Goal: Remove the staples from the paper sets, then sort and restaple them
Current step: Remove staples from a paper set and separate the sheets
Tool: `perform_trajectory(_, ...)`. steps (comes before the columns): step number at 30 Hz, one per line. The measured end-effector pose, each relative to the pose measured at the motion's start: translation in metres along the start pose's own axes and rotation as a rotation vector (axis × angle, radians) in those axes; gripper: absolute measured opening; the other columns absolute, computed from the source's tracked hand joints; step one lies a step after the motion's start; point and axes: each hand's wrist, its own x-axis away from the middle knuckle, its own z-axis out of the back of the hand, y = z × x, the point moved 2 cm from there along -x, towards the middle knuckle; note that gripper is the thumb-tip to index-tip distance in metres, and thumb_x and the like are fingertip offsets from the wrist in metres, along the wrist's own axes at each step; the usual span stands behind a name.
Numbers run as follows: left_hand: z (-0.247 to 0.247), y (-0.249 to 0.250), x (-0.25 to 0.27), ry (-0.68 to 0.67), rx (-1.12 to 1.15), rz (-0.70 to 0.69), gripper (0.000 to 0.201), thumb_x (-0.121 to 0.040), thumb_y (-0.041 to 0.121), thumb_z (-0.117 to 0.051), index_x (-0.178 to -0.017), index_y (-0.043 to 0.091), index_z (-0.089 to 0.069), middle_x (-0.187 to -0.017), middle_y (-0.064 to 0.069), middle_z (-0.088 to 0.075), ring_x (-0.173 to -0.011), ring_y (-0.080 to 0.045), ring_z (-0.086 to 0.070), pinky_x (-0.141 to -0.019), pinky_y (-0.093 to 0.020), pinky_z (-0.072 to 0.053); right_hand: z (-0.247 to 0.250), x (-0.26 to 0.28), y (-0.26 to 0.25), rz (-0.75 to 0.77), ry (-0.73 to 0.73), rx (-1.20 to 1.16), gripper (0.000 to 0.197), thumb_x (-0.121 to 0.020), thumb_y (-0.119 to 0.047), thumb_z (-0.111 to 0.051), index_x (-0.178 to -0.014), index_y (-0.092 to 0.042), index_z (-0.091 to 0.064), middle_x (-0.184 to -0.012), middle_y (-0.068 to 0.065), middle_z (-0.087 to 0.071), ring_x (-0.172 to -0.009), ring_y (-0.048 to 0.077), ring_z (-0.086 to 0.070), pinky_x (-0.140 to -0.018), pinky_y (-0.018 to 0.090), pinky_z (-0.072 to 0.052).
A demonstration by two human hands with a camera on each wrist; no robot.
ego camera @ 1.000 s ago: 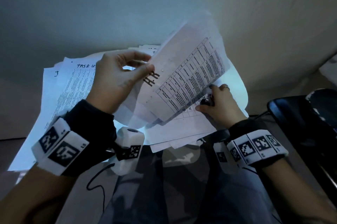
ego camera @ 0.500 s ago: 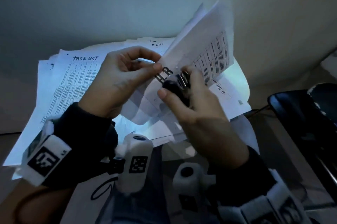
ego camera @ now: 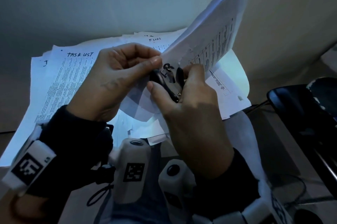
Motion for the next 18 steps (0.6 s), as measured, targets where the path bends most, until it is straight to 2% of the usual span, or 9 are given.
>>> perform_trajectory(3, -0.0011, -0.0001, 0.0004, -0.002, 0.010, 0.000, 0.011, -0.069, 0.013, -0.061, -0.080, 0.009, -0.062, -0.060, 0.003, -0.067, -0.055, -0.007, -0.062, -0.057, -0.017, -0.054, 0.0000, -0.0007, 0.0010, 0.013, -0.007, -0.003, 0.038, -0.086, -0.033, -0.064, -0.100, -0.004, -0.044, -0.088, 0.017, -0.060, -0.082, 0.033, -0.060, -0.073, 0.044, -0.049)
perform_trajectory(6, -0.0022, 0.0005, 0.0004, -0.004, 0.007, 0.000, 0.010, -0.071, 0.014, -0.059, -0.080, 0.009, -0.061, -0.058, 0.005, -0.066, -0.053, -0.005, -0.061, -0.055, -0.015, -0.052, -0.0004, -0.0025, 0.0021, 0.029, 0.018, 0.006, 0.039, -0.084, -0.034, -0.065, -0.100, -0.003, -0.048, -0.083, 0.014, -0.058, -0.077, 0.030, -0.057, -0.066, 0.032, -0.042)
perform_trajectory(11, -0.0035, 0.0010, 0.0004, 0.000, 0.005, -0.011, 0.011, -0.071, 0.016, -0.058, -0.080, 0.009, -0.059, -0.055, 0.007, -0.063, -0.050, -0.002, -0.058, -0.053, -0.013, -0.050, -0.0010, -0.0006, -0.0024, 0.098, 0.079, -0.012, 0.026, -0.085, -0.022, -0.065, -0.088, -0.001, -0.050, -0.072, 0.017, -0.057, -0.064, 0.032, -0.054, -0.060, 0.041, -0.043)
perform_trajectory(15, -0.0046, -0.0015, 0.0023, -0.013, 0.022, 0.009, 0.010, -0.072, 0.016, -0.057, -0.080, 0.009, -0.058, -0.054, 0.007, -0.063, -0.048, -0.002, -0.057, -0.049, -0.013, -0.048, -0.0012, -0.0001, 0.0021, 0.084, 0.027, -0.097, 0.033, -0.083, -0.024, -0.059, -0.095, 0.006, -0.050, -0.079, 0.020, -0.058, -0.070, 0.034, -0.056, -0.065, 0.044, -0.047)
perform_trajectory(18, -0.0058, -0.0023, 0.0037, -0.016, 0.025, 0.015, 0.012, -0.072, 0.017, -0.056, -0.080, 0.008, -0.058, -0.053, 0.007, -0.062, -0.048, -0.002, -0.057, -0.049, -0.013, -0.048, -0.0005, -0.0002, 0.0043, 0.083, 0.017, -0.131, 0.035, -0.081, -0.026, -0.057, -0.096, 0.005, -0.050, -0.077, 0.017, -0.057, -0.067, 0.029, -0.055, -0.060, 0.036, -0.046)
